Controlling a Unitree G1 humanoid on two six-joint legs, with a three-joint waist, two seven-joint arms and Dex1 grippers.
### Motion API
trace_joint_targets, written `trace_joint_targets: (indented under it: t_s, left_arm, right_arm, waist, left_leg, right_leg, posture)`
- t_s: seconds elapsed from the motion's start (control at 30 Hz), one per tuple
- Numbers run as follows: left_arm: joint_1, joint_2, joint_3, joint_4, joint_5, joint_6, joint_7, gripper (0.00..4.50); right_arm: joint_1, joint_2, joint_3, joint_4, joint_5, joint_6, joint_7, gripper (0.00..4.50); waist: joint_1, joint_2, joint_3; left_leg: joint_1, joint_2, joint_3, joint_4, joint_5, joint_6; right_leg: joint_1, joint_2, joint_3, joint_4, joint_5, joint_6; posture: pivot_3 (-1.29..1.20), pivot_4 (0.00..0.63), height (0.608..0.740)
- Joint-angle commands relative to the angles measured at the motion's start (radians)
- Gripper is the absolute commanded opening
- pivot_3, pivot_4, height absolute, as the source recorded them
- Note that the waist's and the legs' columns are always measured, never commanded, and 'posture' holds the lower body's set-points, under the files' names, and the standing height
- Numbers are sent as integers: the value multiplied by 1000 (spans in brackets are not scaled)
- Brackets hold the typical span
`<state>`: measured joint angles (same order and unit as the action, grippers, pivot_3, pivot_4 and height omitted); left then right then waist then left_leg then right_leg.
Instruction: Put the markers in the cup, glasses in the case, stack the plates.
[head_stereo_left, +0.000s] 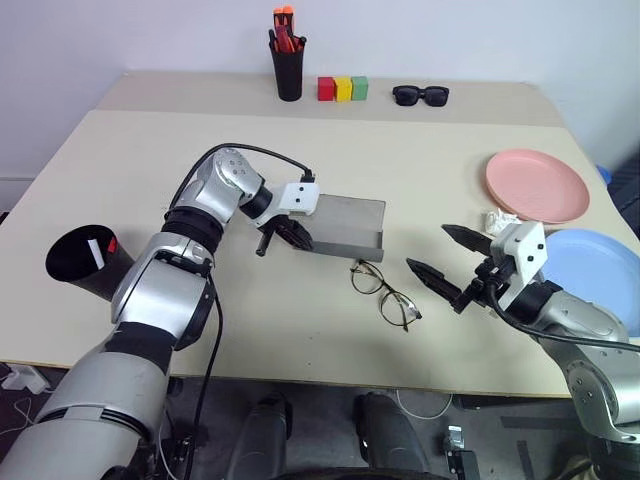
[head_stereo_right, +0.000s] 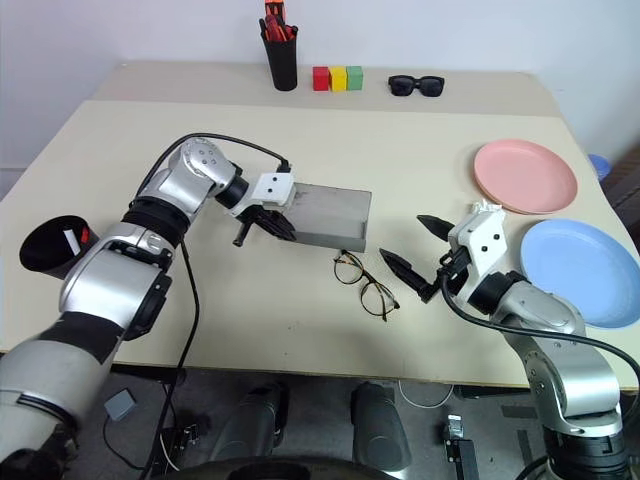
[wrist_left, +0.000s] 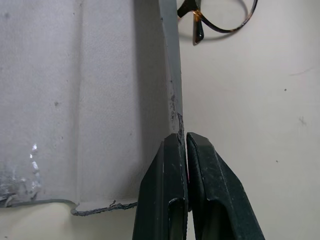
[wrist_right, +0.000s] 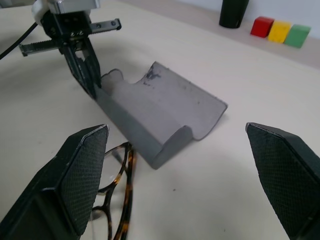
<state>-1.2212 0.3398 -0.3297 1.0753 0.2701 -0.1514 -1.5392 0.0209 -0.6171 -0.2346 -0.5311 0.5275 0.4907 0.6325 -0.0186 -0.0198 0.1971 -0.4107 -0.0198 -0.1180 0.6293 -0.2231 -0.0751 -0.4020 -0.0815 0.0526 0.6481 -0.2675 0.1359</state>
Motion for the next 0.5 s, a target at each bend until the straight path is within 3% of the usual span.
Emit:
trace_joint_targets:
  t_s: [0.03, 0.37, 0.43, 0.5]
  left_arm:
    - [-28, -7, 12, -36, -26, 19, 10, 164]
    - [-7, -14, 10, -79, -46, 71, 13, 164]
    - [5, -11, 9, -99, -51, 87, 5, 714]
    - [15, -8, 10, -119, -56, 100, 5, 1533]
  right_arm:
    - [-4, -24, -36, -55, 32, 19, -2, 4500]
    - [36, -48, -68, -40, 36, 2, 33, 4500]
    - [60, -52, -74, -31, 30, -11, 55, 4500]
    - [71, -54, -74, -25, 24, -21, 68, 4500]
  waist:
    - [0, 0, 0]
    - [0, 0, 0]
    - [1, 0, 0]
    - [0, 0, 0]
  left_leg:
    - [0, 0, 0, 0, 0, 0]
    - [0, 0, 0, 0, 0, 0]
    - [0, 0, 0, 0, 0, 0]
    - [0, 0, 0, 0, 0, 0]
  right_leg:
    - [0, 0, 0, 0, 0, 0]
    - [0, 0, 0, 0, 0, 0]
    - [0, 0, 0, 0, 0, 0]
    - [0, 0, 0, 0, 0, 0]
  posture:
    - [0, 150, 740]
    - [0, 150, 740]
    - [0, 150, 740]
    - [0, 150, 740]
